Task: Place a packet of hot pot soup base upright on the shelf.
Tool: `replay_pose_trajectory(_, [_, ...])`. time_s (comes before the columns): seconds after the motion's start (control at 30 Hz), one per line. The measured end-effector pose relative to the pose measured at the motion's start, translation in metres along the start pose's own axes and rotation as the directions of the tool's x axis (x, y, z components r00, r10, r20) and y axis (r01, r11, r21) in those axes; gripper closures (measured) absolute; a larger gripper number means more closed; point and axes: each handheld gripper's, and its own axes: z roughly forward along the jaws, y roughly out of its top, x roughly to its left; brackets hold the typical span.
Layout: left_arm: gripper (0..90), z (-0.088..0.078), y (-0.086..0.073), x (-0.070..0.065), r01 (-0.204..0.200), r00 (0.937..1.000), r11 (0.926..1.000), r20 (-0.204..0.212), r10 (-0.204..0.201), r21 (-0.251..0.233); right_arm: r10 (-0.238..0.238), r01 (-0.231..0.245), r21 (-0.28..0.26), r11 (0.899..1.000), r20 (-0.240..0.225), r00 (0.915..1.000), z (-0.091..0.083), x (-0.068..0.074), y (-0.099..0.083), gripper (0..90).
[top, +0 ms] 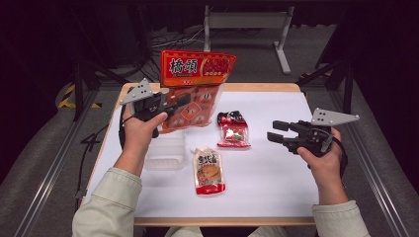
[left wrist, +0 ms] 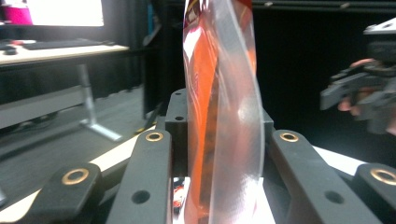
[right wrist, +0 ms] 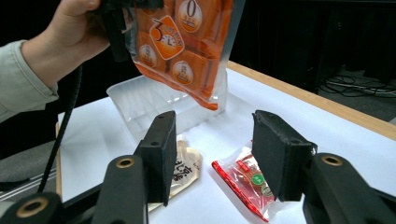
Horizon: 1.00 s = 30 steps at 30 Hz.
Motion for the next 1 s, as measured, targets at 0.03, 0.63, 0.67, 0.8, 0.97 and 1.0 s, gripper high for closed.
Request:
replay_pose_trajectory(0.03, [70.6, 0.0, -0.001, 0.003, 0.005, 0.9999, 1.0, -0.013, -0.005, 0.001, 0.003, -0.003, -0.003, 1.0, -0.003, 1.0, 0.0, 0.0, 0.0, 50.0])
replay_pose_trajectory(0.63, [70.6, -0.016, -0.013, 0.036, 0.039, 0.9923, 0.9987, -0.116, -0.042, -0.033, 0.02, -0.02, 0.003, 1.0, -0.027, 0.9994, 0.004, -0.002, -0.002, 47.7])
replay_pose_trajectory(0.67, [70.6, -0.017, -0.014, 0.037, 0.042, 0.9913, 0.9986, -0.123, -0.046, -0.033, 0.02, -0.02, 0.004, 1.0, -0.028, 0.9994, 0.005, -0.002, -0.002, 47.7])
replay_pose_trajectory(0.8, [70.6, -0.021, -0.017, 0.045, 0.052, 0.9851, 0.9977, -0.162, -0.059, -0.042, 0.026, -0.026, 0.003, 1.0, -0.046, 0.9986, 0.006, -0.001, -0.002, 47.4])
replay_pose_trajectory(0.97, [70.6, -0.023, -0.02, 0.05, 0.068, 0.9804, 0.9967, -0.182, -0.075, -0.045, 0.028, -0.028, 0.003, 1.0, -0.059, 0.9978, 0.008, 0.0, -0.003, 47.0])
replay_pose_trajectory(1.0, [70.6, -0.023, -0.02, 0.05, 0.068, 0.9804, 0.9967, -0.182, -0.075, -0.045, 0.028, -0.028, 0.003, 1.0, -0.059, 0.9978, 0.008, 0.0, -0.003, 47.0])
